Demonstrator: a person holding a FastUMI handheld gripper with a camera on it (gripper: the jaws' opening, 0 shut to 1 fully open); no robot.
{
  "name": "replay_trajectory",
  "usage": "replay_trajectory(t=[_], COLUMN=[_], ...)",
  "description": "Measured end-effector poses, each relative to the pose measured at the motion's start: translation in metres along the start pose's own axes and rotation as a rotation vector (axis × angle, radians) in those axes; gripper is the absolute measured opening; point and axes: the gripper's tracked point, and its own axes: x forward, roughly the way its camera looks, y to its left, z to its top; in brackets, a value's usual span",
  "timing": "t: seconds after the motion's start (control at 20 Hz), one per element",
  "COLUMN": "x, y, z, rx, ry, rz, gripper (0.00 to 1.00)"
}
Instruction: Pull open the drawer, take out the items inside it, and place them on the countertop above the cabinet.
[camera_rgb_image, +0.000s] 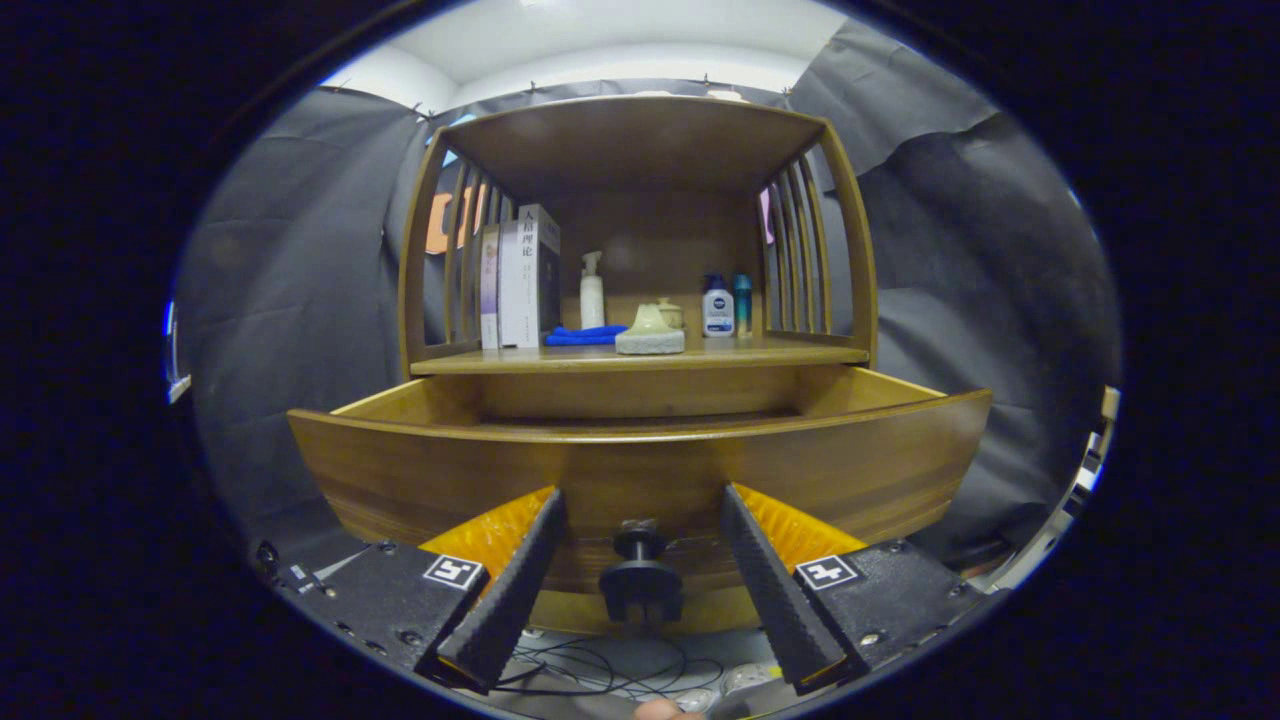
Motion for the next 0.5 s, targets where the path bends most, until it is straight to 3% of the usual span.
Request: replay_trajectory(t=[0.5], x=[-0.0009], y=[0.0016], z=[0.0021], rx=[0.005], ry=[-0.015], rz=[0.002], gripper=[0.98])
